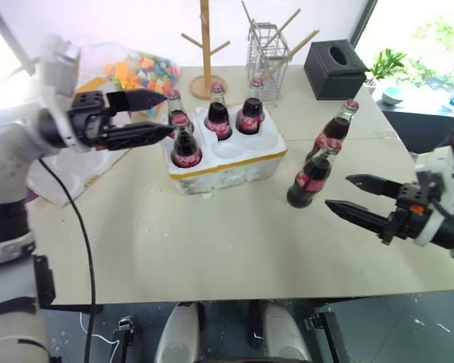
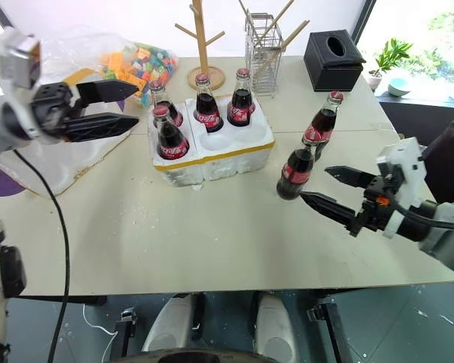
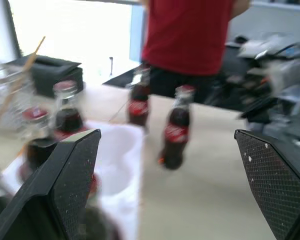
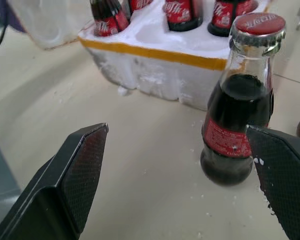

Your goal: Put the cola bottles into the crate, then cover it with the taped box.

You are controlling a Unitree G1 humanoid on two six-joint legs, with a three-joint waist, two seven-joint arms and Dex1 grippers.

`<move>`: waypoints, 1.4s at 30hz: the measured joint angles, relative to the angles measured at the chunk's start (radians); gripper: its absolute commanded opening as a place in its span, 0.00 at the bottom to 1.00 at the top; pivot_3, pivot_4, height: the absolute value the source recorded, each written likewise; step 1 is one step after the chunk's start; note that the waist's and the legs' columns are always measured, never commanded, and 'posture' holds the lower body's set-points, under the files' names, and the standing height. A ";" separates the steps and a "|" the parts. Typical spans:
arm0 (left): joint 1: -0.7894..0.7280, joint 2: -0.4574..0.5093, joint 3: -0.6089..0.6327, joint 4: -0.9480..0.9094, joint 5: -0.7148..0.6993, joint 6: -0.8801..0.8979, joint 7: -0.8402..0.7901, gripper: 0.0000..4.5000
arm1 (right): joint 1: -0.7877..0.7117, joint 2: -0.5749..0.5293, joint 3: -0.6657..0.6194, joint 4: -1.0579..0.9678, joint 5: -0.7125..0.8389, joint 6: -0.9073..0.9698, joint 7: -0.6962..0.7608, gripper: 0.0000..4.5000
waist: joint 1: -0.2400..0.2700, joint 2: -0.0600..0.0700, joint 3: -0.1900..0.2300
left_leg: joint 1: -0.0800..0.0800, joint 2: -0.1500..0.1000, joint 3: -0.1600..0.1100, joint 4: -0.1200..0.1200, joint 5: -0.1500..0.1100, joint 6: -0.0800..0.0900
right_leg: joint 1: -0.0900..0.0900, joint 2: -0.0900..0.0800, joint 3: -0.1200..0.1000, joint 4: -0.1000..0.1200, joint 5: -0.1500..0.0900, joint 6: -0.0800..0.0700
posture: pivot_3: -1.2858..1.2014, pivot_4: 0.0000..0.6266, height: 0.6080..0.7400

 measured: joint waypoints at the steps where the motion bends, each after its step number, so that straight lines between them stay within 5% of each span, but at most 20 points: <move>1: 0.052 0.024 -0.001 -0.059 -0.015 0.013 -0.001 1.00 | -0.009 0.023 0.030 0.005 -0.030 -0.015 -0.013 1.00 | -0.001 0.000 0.000 | 0.001 0.000 0.000 0.000 0.000 0.000 | 0.001 0.000 0.000 0.000 0.000 0.000 | 0.52 0.24 1.00; 9: 0.264 0.032 -0.070 -0.264 -0.012 -0.020 0.033 1.00 | -0.143 0.171 0.236 0.175 -0.211 -0.099 -0.076 1.00 | 0.002 0.000 0.000 | 0.002 0.000 0.001 0.000 0.000 0.000 | 0.001 0.001 0.002 0.000 0.000 -0.001 | 0.52 0.24 1.00; 18: 0.269 0.019 -0.098 -0.287 -0.014 -0.048 0.086 1.00 | -0.298 0.267 0.356 0.381 -0.355 -0.170 -0.071 1.00 | -0.001 0.000 0.000 | 0.002 0.000 0.001 -0.001 0.000 0.000 | 0.001 0.002 0.003 0.000 0.000 -0.001 | 0.52 0.24 1.00; 23: 0.259 0.011 -0.098 -0.286 -0.015 -0.057 0.107 1.00 | -0.340 0.298 0.371 0.424 -0.390 -0.196 -0.054 0.63 | -0.003 0.000 0.000 | 0.002 0.000 0.001 -0.001 0.000 0.000 | 0.001 0.002 0.003 0.000 0.000 -0.001 | 0.52 0.24 1.00; 28: 0.299 0.030 -0.059 -0.286 -0.035 -0.054 0.135 1.00 | -0.357 0.299 0.372 0.376 -0.320 -0.147 0.005 0.63 | -0.019 0.003 0.002 | 0.001 0.000 0.001 -0.002 0.000 0.000 | -0.001 0.002 0.003 0.001 0.000 -0.001 | 0.52 0.24 1.00; 36: 0.443 0.051 0.157 -0.303 -0.113 -0.010 0.245 1.00 | -0.760 0.343 0.399 0.334 -0.184 -0.066 0.035 0.63 | -0.047 0.005 0.003 | 0.002 0.000 0.002 -0.002 0.000 0.000 | -0.005 0.002 0.004 0.009 -0.001 0.000 | 0.52 0.24 1.00; 42: 0.468 0.042 0.179 -0.351 -0.148 -0.019 0.306 1.00 | -0.998 0.509 0.590 0.644 -0.383 -0.164 0.047 0.63 | -0.044 0.005 0.003 | 0.001 0.000 0.002 -0.002 0.000 0.000 | -0.006 0.002 0.005 0.010 -0.001 0.000 | 0.52 0.24 1.00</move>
